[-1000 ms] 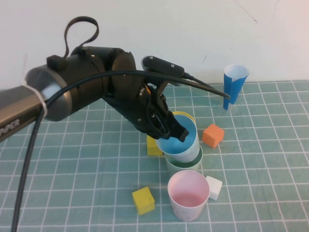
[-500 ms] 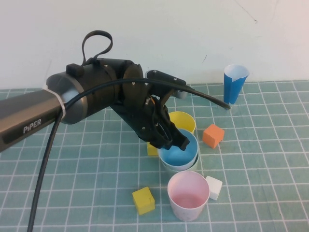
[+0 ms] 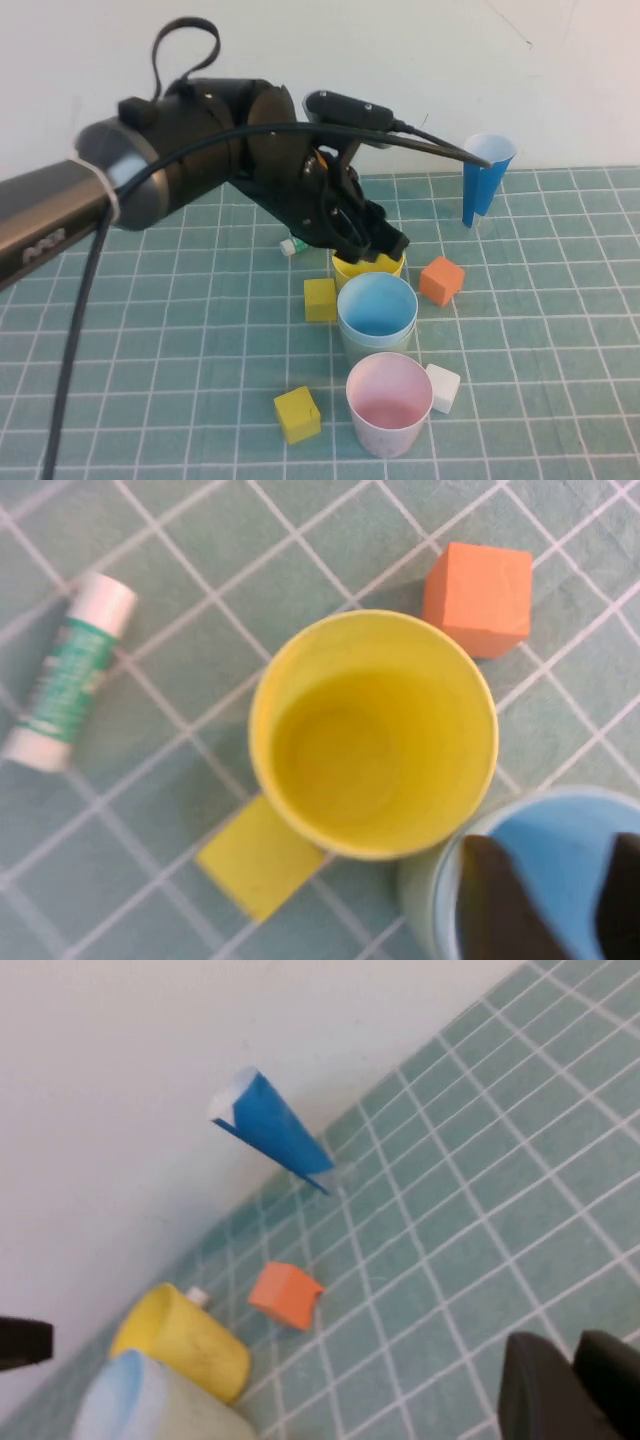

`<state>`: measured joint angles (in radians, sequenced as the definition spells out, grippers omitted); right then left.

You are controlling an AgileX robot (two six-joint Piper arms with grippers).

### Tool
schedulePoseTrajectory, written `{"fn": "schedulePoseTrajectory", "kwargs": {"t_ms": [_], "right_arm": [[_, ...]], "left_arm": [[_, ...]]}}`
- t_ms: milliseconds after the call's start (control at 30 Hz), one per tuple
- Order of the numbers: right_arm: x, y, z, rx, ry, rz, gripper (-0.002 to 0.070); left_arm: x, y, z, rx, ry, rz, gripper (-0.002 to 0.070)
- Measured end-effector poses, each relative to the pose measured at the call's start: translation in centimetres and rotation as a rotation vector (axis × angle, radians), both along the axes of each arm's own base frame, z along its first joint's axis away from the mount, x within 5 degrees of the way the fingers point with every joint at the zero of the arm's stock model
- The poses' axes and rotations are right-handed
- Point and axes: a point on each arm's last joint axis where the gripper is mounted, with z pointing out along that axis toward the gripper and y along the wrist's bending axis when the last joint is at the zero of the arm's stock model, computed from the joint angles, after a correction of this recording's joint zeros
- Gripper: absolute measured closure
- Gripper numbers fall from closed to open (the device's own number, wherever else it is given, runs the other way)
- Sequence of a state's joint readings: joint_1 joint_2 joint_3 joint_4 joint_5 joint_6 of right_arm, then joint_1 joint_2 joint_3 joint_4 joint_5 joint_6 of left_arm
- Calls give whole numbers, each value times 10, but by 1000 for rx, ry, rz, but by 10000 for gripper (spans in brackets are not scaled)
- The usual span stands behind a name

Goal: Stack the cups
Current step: Place the blue cup on the green cup, then pick up the yellow cup

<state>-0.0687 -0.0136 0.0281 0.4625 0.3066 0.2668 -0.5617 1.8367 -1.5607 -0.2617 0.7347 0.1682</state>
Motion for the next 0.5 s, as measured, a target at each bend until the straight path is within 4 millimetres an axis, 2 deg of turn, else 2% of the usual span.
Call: {"fn": "schedulePoseTrajectory", "kwargs": {"t_ms": [67,167,267,400,500], "right_arm": [[0,1,1,61,-7,-3,605],[1,0,3,52,-29,-9,605],[1,-1,3,-79,-42,5,605],[1,-1,4,-119,-52,12,605],[0,0,2,-155,-35,35,605]], "left_arm": [[-4,6,10,28,-35,-11,533],[-14,19,29,68,-98,3,636],[-28,33,43,88,-154,32,661],[-54,54,55,80,-226,71,672],[-77,69,56,58,-244,91,673]]}}
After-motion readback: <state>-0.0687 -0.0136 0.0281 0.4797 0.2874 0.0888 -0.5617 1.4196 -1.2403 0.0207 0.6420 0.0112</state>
